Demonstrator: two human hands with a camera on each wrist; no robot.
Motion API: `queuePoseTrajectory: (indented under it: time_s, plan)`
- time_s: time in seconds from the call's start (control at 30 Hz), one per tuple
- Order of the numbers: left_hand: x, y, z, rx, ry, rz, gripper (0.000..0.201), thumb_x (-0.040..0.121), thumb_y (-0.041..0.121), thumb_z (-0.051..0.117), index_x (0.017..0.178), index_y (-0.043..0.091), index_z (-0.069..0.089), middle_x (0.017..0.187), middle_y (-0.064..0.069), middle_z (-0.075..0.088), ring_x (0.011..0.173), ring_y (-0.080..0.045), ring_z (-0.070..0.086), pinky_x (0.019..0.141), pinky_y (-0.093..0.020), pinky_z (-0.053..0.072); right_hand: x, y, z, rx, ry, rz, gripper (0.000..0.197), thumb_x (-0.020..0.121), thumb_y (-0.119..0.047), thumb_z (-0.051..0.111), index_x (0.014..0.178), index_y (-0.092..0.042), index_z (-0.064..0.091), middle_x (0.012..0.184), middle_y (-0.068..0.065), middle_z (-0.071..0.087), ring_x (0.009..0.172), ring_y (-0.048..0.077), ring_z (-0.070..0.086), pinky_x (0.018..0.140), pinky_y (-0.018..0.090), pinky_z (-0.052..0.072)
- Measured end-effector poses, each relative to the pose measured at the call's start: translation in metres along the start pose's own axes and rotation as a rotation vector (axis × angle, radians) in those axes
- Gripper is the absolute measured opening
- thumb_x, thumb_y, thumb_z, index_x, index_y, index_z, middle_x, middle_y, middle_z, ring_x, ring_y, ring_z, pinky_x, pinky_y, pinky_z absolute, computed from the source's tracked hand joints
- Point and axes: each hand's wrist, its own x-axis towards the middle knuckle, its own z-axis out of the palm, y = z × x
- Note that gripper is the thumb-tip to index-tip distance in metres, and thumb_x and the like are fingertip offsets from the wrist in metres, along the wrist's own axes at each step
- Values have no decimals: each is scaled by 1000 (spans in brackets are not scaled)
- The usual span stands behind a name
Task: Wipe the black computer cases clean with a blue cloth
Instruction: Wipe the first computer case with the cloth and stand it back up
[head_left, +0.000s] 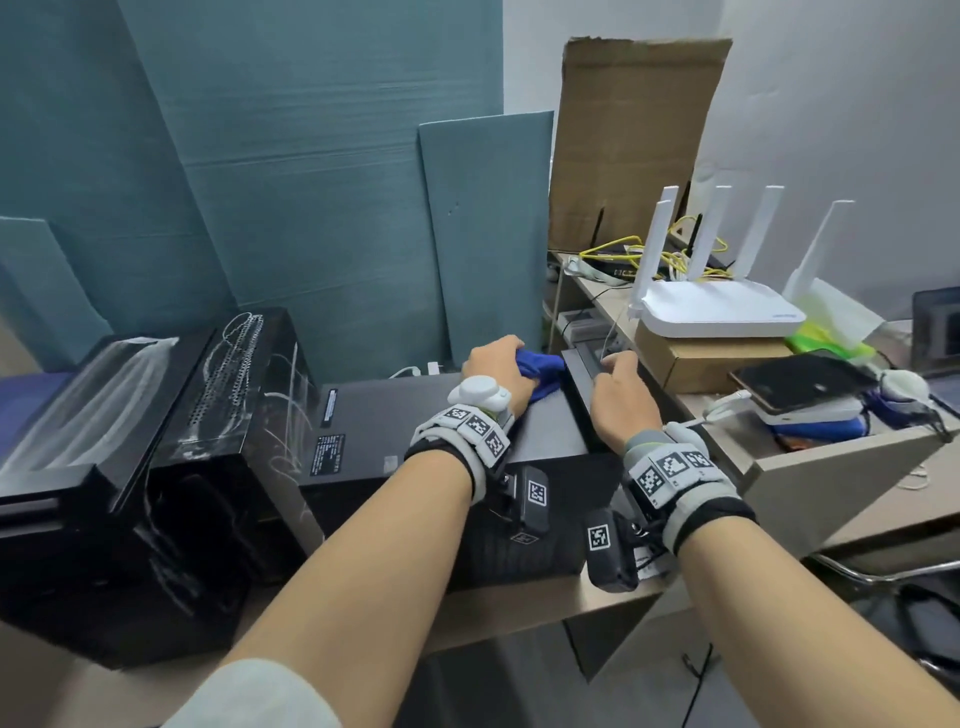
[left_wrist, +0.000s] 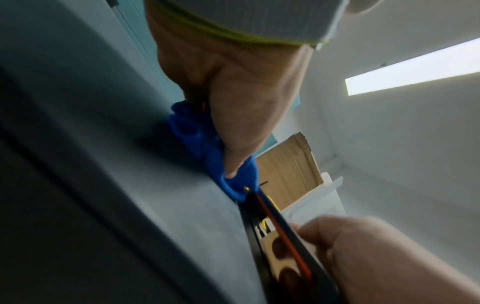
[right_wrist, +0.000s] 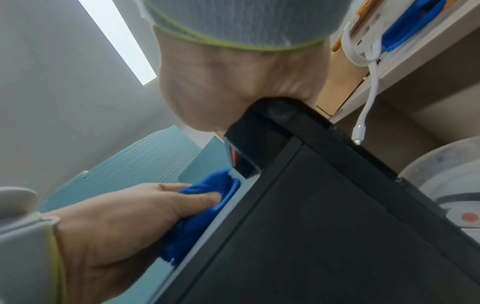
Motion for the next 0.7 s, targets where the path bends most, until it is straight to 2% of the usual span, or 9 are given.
queuePoseTrajectory:
  time_s: [0.07,0.13,0.17,0.3,0.37,0.47,0.63,0.7]
  plan:
    - [-9,9,13,-80,-22,47,35,80,23,66,112,34,56,94,-2,67,84,-30,65,72,-34,54,0,1,0,37,-1,-39,35,99,-15,37,133,-14,43,141,13,47,118,34,51,95,39,33]
    - [-16,12,23,-113,-30,91,30,81,22,64,102,33,44,78,-1,61,68,-28,59,60,-33,49,1,1,-1,42,6,-67,36,98,-12,37,134,-12,44,140,14,41,121,35,50,96,37,33]
    - [-18,11,24,-137,-35,117,31,82,21,65,99,33,41,75,-2,60,66,-29,57,58,-34,49,0,1,-1,24,12,-80,36,98,-12,37,134,-11,44,139,14,40,121,35,50,97,37,33]
    - [-21,3,21,-144,-116,209,35,83,21,70,102,28,42,75,-2,62,68,-30,57,62,-36,49,3,1,1,-29,21,-109,35,100,-17,38,134,-11,45,138,15,39,122,38,49,104,40,33]
    - [-26,0,18,-159,-137,234,33,84,22,68,102,31,42,78,-2,63,69,-29,59,63,-36,51,3,-1,2,-38,23,-110,34,103,-25,37,133,-10,46,137,17,41,123,38,47,106,42,33]
    - [-33,-3,16,-180,-184,256,30,85,24,65,101,35,43,86,-1,67,74,-27,62,69,-36,53,2,-1,4,-146,12,-187,35,106,-27,31,125,-5,50,133,20,45,120,34,40,102,43,31]
    - [-50,-14,-3,-160,-348,366,38,80,23,74,105,36,48,99,6,70,83,-20,64,79,-35,54,-4,-3,5,-241,60,-215,48,103,-27,18,130,-1,49,129,25,46,118,37,44,93,49,38]
    - [-54,-28,-24,-156,-431,395,40,81,20,74,108,36,49,99,8,73,84,-17,65,81,-31,53,-3,-4,7,-275,56,-222,66,96,-39,7,130,-1,49,129,26,47,118,39,44,93,50,38]
